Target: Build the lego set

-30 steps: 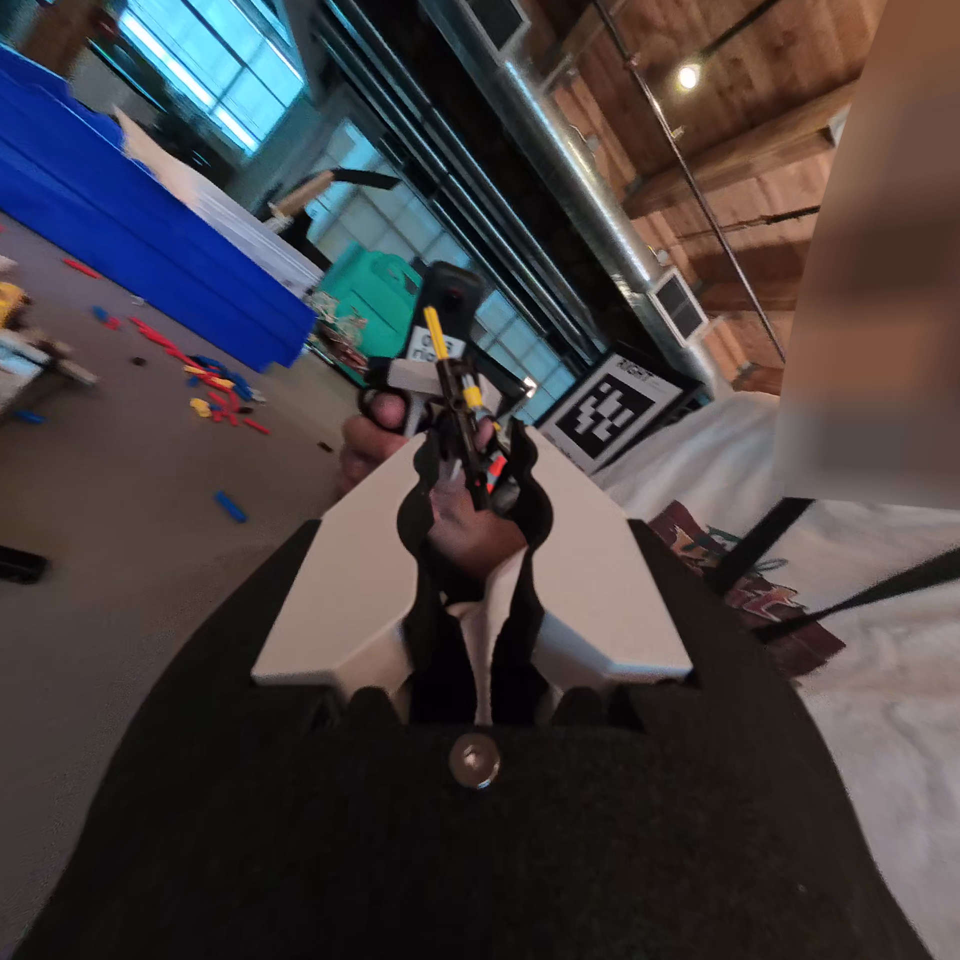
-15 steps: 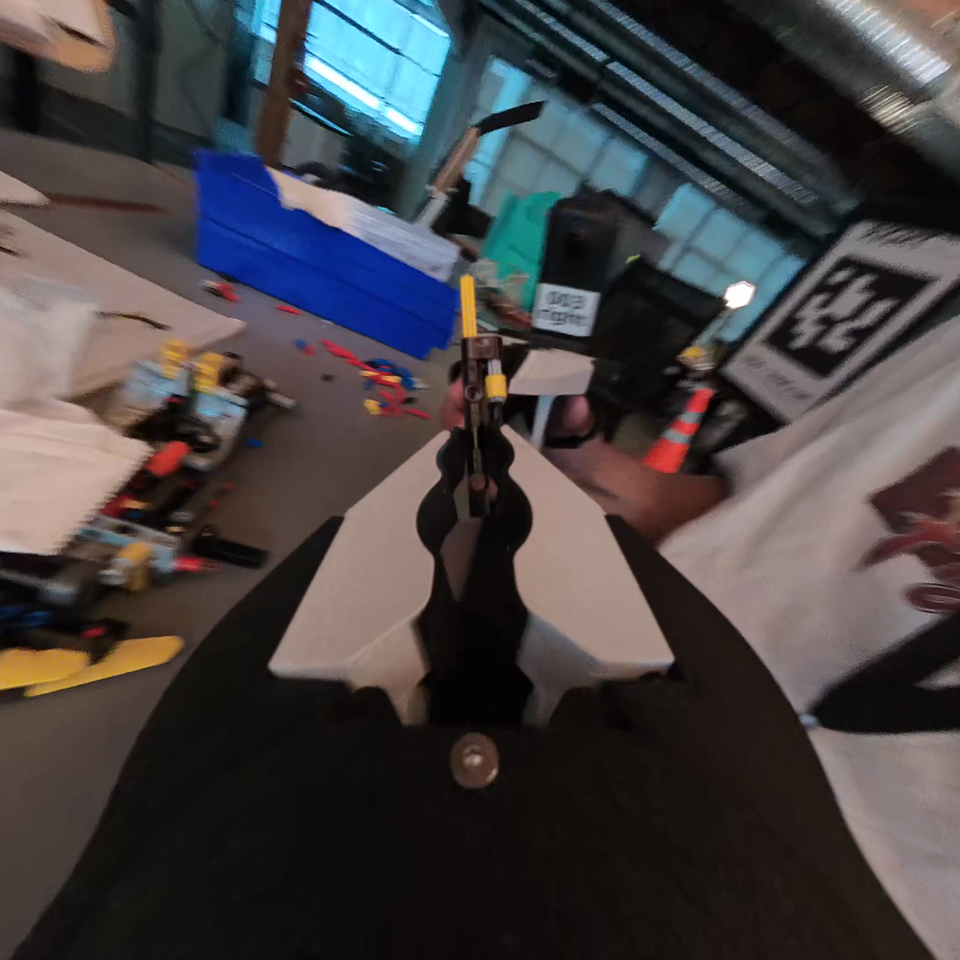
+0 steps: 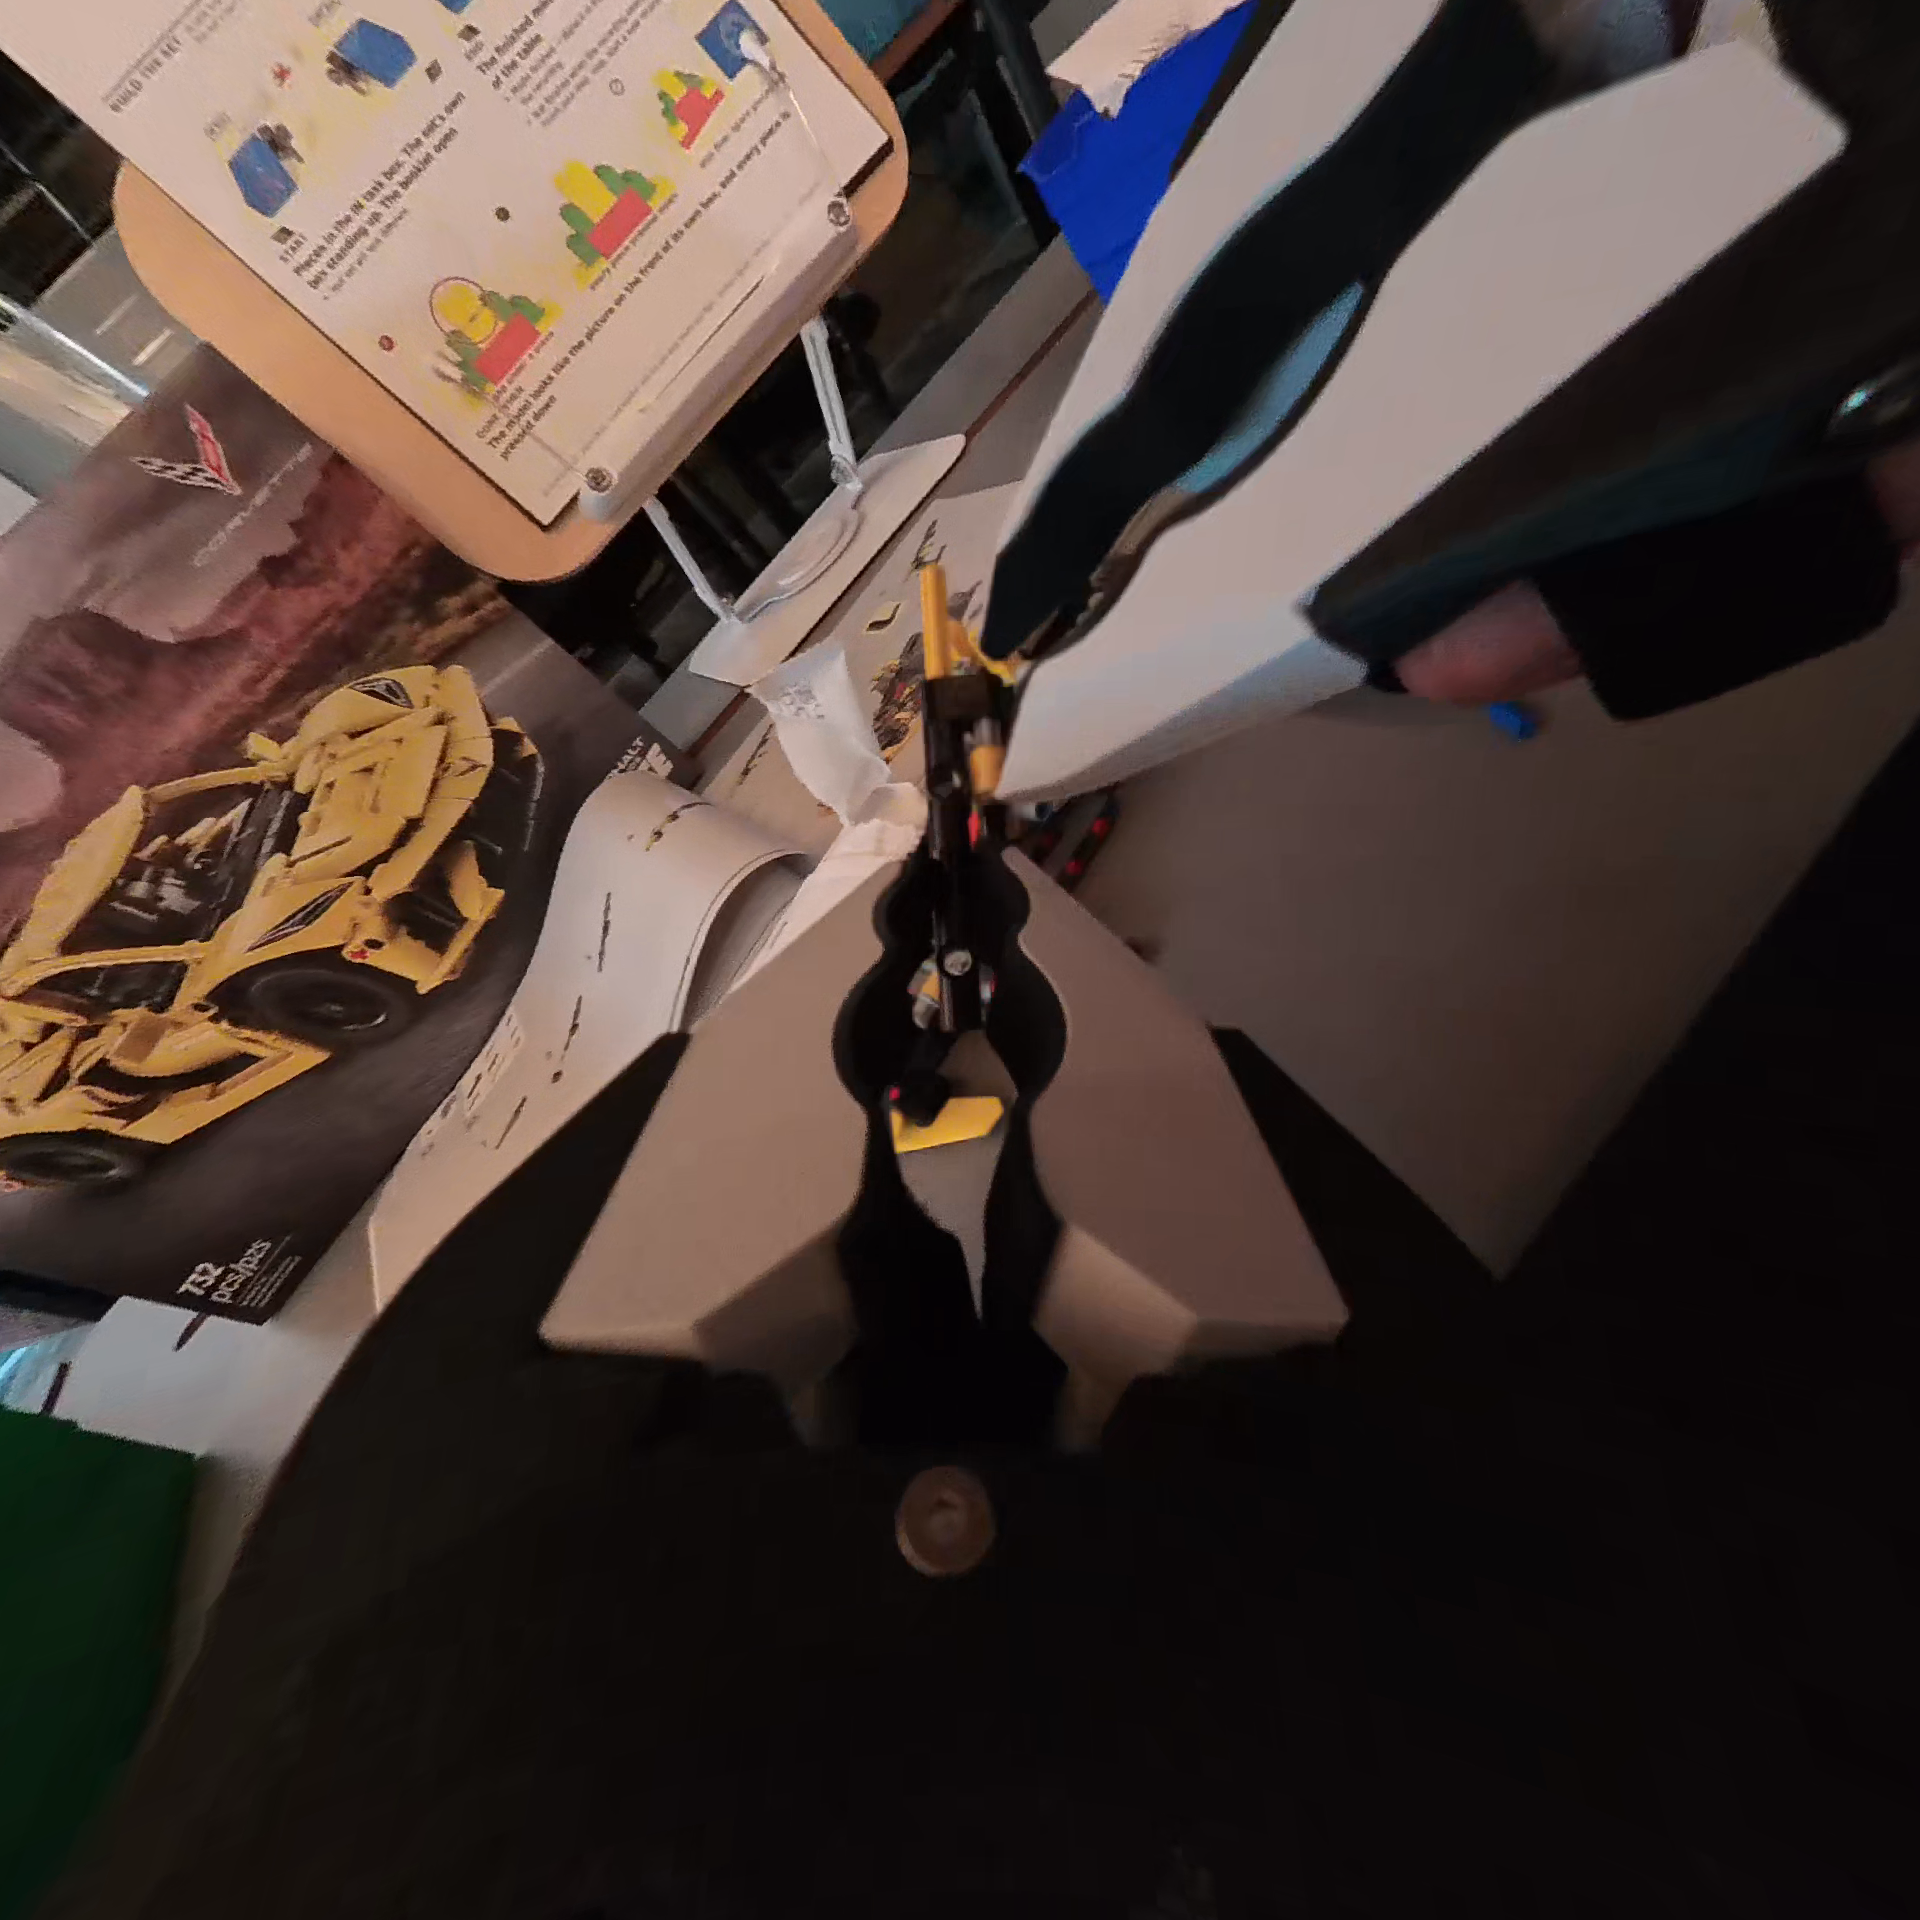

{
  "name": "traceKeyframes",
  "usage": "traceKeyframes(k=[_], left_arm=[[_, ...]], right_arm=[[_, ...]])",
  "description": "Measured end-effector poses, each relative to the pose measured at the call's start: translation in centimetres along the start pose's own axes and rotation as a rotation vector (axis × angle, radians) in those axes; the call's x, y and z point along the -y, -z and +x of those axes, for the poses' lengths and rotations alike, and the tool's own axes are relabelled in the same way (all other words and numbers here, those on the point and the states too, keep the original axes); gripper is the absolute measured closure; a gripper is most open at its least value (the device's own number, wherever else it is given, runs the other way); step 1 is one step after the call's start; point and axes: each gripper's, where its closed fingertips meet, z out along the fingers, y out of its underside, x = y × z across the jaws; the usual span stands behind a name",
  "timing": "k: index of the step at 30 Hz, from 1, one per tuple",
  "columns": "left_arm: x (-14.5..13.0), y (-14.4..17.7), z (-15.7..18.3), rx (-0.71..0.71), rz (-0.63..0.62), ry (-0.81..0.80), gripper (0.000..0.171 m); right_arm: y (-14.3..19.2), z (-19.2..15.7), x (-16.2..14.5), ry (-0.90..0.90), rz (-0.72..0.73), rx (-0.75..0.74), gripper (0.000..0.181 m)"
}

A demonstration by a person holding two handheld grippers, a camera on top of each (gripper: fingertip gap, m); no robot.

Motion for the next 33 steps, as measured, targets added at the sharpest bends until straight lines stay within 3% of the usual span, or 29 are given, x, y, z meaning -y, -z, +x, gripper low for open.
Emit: traceKeyframes(k=[9, 33], left_arm=[[0.3, -0.1, 0.7, -0.028, 0.005, 0.009, 0.168], [0.0, -0.1, 1.2, 0.055, -0.031, -0.202, 0.168]], right_arm=[[-0.4, 0.0, -0.6, 0.058, -0.039, -0.024, 0.159], [-0.5, -0.1, -1.8, 0.011, -0.11, 0.035, 0.16]])
